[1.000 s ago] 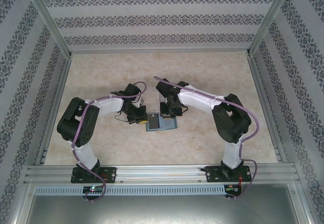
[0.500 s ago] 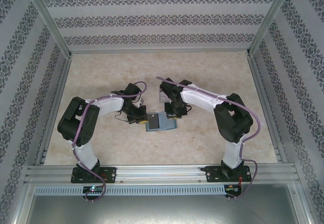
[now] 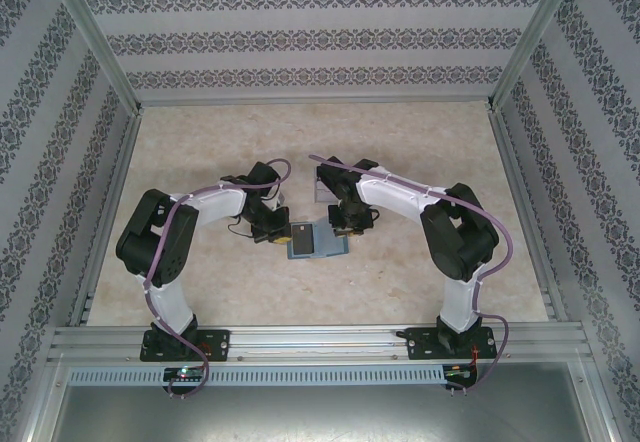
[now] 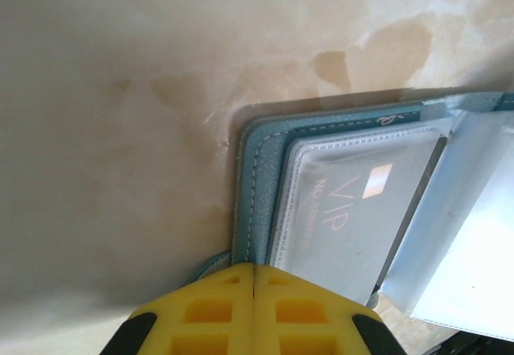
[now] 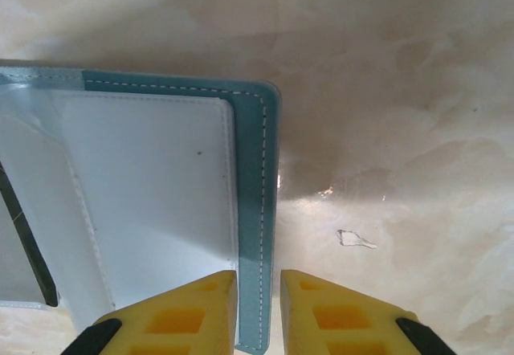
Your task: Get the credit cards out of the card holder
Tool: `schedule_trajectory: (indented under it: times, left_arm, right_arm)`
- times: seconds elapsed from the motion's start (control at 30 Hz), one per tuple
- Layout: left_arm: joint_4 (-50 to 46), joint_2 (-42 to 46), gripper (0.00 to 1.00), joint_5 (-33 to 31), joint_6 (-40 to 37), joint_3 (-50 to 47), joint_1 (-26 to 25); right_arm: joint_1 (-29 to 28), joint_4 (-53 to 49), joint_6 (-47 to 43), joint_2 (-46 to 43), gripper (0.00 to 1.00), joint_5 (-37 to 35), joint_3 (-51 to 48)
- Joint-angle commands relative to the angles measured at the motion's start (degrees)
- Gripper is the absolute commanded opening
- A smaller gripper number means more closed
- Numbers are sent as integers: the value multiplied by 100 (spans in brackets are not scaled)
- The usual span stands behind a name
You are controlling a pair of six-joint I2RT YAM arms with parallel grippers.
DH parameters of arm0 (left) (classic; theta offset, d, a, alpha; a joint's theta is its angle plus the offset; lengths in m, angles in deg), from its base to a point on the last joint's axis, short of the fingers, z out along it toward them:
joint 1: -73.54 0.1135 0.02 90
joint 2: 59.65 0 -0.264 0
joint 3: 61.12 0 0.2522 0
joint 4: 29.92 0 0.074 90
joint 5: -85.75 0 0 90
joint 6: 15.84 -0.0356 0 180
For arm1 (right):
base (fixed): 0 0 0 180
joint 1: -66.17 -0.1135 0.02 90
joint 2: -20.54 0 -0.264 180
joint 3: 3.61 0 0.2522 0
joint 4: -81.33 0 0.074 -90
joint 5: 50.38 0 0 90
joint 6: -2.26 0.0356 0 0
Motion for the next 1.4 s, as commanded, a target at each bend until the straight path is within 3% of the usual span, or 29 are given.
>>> schedule_trajectory:
  times: [0.0, 0.33, 0.6, 0.7, 0.93, 1.37]
  left_arm:
    - [-269, -39, 2, -118, -137, 155, 27]
    - [-443, 232, 2, -174, -121, 339, 12]
    - [-119, 174, 2, 116, 114, 393, -153]
    - [-79, 147, 2, 82, 131, 346, -183]
    - [-104, 164, 2, 14, 108, 271, -181]
    - [-166, 125, 2, 18, 100, 340, -187]
  right_arm:
    - [50, -214, -17, -234, 23, -196, 39]
    - [62, -56, 100, -736, 23, 269, 216]
    - [-80, 1305, 566, -556, 20, 1884, 55]
    - [-165, 1671, 746, -268, 19, 2179, 14]
    - [-111, 1747, 752, 107, 18, 2056, -110]
    - [256, 1538, 445, 19, 17, 1662, -644]
